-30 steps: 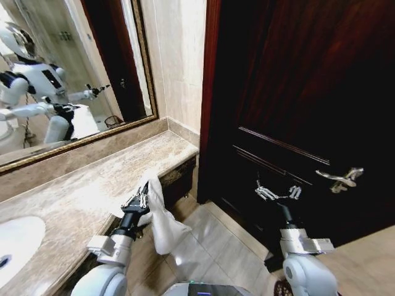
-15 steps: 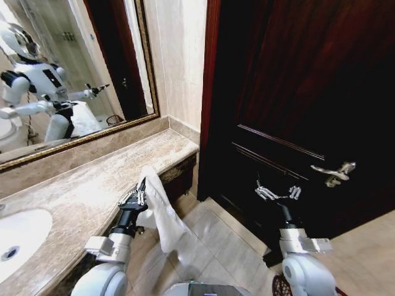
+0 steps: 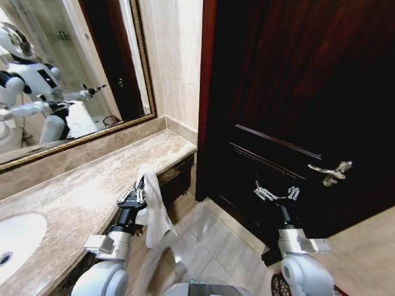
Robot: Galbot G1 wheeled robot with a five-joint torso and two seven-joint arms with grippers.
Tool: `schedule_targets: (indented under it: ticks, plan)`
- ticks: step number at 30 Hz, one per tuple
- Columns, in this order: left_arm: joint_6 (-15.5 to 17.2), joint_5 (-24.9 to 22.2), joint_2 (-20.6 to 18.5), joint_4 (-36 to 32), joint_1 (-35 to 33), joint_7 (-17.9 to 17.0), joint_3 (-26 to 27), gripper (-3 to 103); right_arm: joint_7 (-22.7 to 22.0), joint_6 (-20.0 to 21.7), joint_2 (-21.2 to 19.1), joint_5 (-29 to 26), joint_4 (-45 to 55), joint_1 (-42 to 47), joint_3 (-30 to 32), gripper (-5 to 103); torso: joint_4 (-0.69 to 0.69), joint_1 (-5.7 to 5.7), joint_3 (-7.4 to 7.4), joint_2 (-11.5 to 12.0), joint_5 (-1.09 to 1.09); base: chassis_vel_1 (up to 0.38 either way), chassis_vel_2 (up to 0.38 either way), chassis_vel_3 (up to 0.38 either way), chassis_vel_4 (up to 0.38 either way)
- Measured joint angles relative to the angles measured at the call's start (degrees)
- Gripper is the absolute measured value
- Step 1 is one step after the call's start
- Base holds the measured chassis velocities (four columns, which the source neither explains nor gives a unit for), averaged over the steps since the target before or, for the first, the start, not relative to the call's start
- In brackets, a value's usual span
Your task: Discard the used towel into the hamper.
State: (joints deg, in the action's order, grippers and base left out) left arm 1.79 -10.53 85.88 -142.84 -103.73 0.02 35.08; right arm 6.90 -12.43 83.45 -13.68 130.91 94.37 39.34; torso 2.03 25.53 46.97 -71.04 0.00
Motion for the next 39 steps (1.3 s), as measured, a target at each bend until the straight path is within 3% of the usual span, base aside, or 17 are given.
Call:
schedule_targets:
  ticks: [39]
  plan:
    - [-0.09, 0.44, 0.36, 0.50, -0.06, -0.41, -0.61, 3, -0.60, -0.22, 0.08, 1.19, -0.19, 0.22, -0.23, 100, 0.00, 0.00, 0.00, 0.00, 0.00, -0.110, -0.113, -0.114, -0.117]
